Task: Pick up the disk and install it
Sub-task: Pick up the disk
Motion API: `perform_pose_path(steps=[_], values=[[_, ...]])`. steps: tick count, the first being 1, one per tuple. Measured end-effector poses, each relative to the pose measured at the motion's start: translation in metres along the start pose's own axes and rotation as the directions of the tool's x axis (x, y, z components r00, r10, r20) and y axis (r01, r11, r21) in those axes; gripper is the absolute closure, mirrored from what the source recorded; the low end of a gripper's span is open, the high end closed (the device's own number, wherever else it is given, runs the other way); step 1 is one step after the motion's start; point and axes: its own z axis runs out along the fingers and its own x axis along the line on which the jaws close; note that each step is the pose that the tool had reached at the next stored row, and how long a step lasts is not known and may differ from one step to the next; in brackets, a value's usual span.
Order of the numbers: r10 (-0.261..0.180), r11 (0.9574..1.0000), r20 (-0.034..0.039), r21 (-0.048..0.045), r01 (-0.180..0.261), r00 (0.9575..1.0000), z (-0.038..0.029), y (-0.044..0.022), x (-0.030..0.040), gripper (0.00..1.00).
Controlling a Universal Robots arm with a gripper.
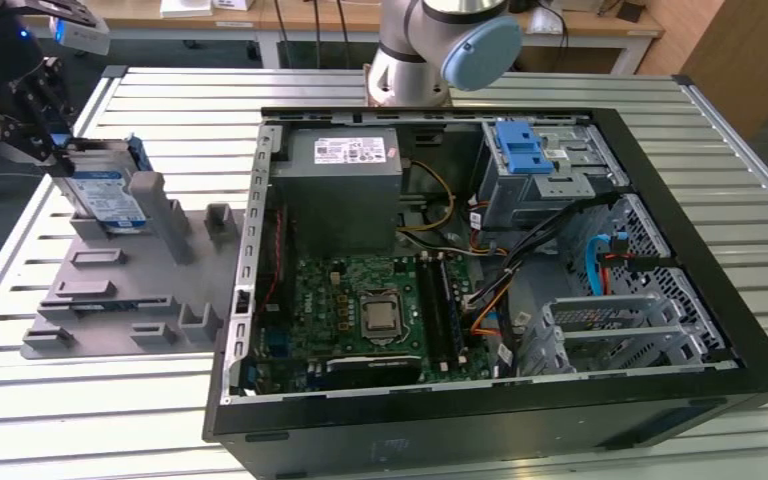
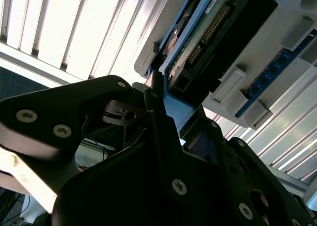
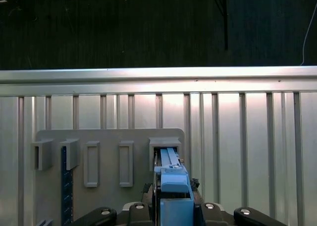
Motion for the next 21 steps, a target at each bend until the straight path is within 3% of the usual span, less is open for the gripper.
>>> perform_pose_path(steps=[10,12,13,17,20,21], values=[[0.0,1.0,0.0,-0.0001,0.0,1.0,-0.0001,-0.0001,0.0,0.63],[0.0,1.0,0.0,-0.0001,0.0,1.0,-0.0001,-0.0002,0.0,0.62],[0.0,1.0,-0.0001,0.0,0.0,1.0,-0.0001,-0.0002,0.0,0.56],[0.0,1.0,0.0,0.0,0.0,1.0,-0.0001,-0.0002,0.0,0.56],[0.0,1.0,-0.0001,-0.0001,0.0,1.0,-0.0001,-0.0002,0.0,0.58],[0.0,1.0,-0.0001,-0.0001,0.0,1.0,-0.0001,-0.0002,0.0,0.64]])
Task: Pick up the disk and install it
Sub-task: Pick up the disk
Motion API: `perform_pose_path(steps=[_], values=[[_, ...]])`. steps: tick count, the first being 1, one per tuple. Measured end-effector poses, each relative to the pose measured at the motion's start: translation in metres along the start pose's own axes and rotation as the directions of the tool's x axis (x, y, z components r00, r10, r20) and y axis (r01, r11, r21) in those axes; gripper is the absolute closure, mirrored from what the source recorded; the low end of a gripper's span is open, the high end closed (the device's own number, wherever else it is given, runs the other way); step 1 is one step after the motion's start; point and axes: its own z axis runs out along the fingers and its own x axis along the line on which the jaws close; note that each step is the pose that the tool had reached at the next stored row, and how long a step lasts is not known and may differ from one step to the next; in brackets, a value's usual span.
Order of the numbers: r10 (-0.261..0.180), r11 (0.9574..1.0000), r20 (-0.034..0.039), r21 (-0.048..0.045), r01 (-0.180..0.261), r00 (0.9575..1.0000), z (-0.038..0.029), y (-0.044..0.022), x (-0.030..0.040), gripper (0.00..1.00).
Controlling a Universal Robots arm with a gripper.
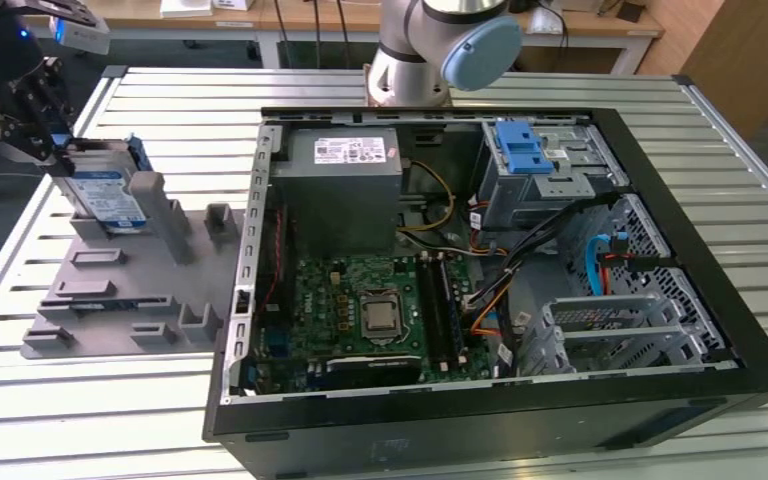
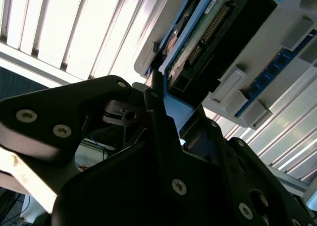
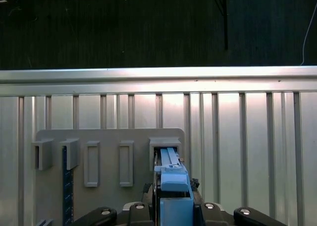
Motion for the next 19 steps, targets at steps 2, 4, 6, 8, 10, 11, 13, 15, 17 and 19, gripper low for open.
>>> perform_pose_path(steps=[2,4,6,8,10,11,13,15,17,19], values=[[0.0,1.0,0.0001,0.0001,0.0,1.0,0.0,0.0,0.0,0.64],[0.0,1.0,0.0,0.0001,0.0,1.0,0.0,0.0,0.0,0.64],[0.0,1.0,0.0001,0.0002,0.0,1.0,0.0,-0.0001,0.0,0.64],[0.0,1.0,0.0001,0.0002,0.0,1.0,-0.0003,-0.0001,0.0,0.64],[0.0,1.0,0.0,0.0,0.0,1.0,-0.0012,0.0,0.0,0.64],[0.0,1.0,0.0,-0.0001,0.0,1.0,-0.0017,0.0,0.0,0.64],[0.0,1.0,0.0,0.0,0.0,1.0,-0.003,0.0,0.0,0.64],[0.0,1.0,0.0,0.0,0.0,1.0,-0.0045,0.0,-0.0001,0.64],[0.0,1.0,0.0001,0.0001,0.0,1.0,-0.0061,0.0001,-0.0001,0.64],[0.0,1.0,0.0001,0.0002,0.0,1.0,-0.0075,0.0001,-0.0001,0.64]])
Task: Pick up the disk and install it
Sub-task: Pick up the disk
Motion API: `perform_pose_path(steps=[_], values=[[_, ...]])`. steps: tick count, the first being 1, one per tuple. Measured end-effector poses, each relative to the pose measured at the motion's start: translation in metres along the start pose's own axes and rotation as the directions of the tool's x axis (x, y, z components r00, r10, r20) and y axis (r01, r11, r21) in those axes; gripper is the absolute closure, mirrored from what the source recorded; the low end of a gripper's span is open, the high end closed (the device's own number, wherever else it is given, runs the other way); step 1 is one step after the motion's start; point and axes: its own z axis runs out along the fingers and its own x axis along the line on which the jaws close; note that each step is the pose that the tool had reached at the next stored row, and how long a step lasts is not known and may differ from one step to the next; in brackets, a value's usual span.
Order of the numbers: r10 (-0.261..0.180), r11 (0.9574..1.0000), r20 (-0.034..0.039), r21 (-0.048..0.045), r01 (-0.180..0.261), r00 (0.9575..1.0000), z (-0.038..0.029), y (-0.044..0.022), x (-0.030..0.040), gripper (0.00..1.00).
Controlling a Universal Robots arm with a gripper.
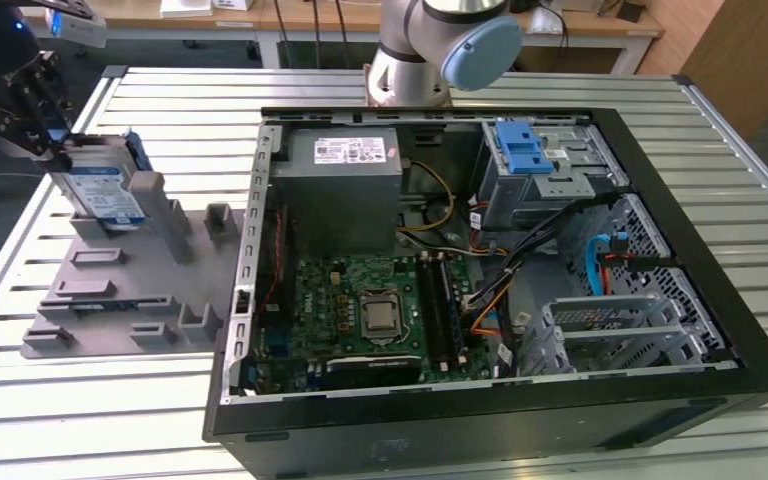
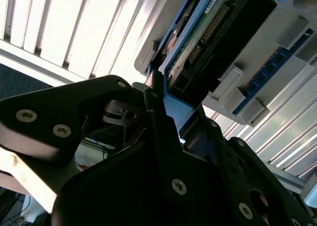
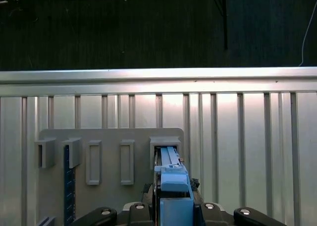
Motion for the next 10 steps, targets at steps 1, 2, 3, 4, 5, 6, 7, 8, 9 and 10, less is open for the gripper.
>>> perform_pose_path(steps=[1,2,3,4,5,6,7,8,9,10], values=[[0.0,1.0,0.0,-0.0001,0.0,1.0,-0.0007,0.0,0.0,0.64],[0.0,1.0,0.0,0.0,0.0,1.0,-0.0015,0.0,0.0,0.64],[0.0,1.0,0.0,-0.0001,0.0,1.0,-0.0024,0.0,0.0,0.64],[0.0,1.0,0.0,-0.0002,0.0,1.0,-0.0033,0.0,0.0,0.64],[0.0,1.0,0.0,0.0,0.0,1.0,-0.0042,0.0001,0.0,0.64],[0.0,1.0,0.0,-0.0001,0.0,1.0,-0.0051,0.0001,0.0,0.64],[0.0,1.0,0.0,-0.0001,0.0,1.0,-0.0061,0.0001,-0.0001,0.64],[0.0,1.0,0.0,-0.0002,0.0,1.0,-0.0072,0.0001,-0.0001,0.64],[0.0,1.0,0.0,-0.0002,0.0,1.0,-0.0082,0.0001,-0.0001,0.64],[0.0,1.0,-0.0001,-0.0001,0.0,1.0,-0.0091,0.0001,-0.0001,0.64]])
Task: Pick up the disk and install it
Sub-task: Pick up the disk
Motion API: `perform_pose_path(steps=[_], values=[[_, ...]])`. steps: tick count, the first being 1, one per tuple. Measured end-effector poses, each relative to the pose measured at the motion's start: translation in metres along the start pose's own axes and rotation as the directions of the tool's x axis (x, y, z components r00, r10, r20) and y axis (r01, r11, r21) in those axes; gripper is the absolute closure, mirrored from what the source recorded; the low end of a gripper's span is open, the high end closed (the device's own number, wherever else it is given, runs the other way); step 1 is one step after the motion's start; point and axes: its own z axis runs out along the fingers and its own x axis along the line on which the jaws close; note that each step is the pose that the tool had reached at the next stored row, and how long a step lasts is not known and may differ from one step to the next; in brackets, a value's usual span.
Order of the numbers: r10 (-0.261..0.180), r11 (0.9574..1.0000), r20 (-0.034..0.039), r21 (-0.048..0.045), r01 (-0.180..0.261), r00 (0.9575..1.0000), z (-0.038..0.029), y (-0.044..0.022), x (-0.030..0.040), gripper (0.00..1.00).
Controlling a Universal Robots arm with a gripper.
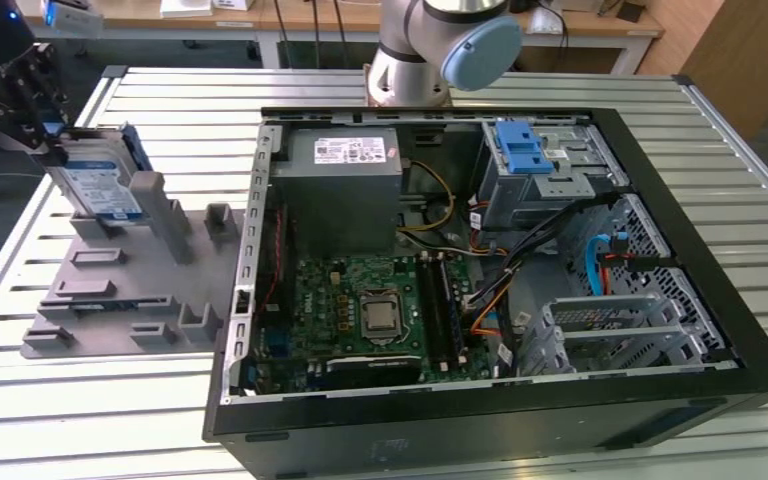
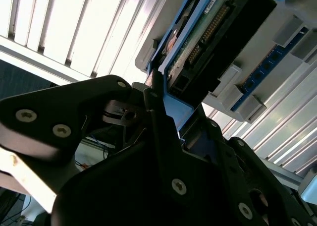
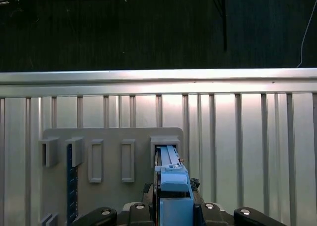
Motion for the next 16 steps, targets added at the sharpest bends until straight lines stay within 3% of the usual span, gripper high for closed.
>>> perform_pose_path(steps=[8,16], values=[[0.0,1.0,0.0,0.0,0.0,1.0,-0.0099,0.0002,-0.0001,0.64],[0.0,1.0,0.0001,0.0001,0.0,1.0,-0.0107,0.0002,-0.0001,0.64]])
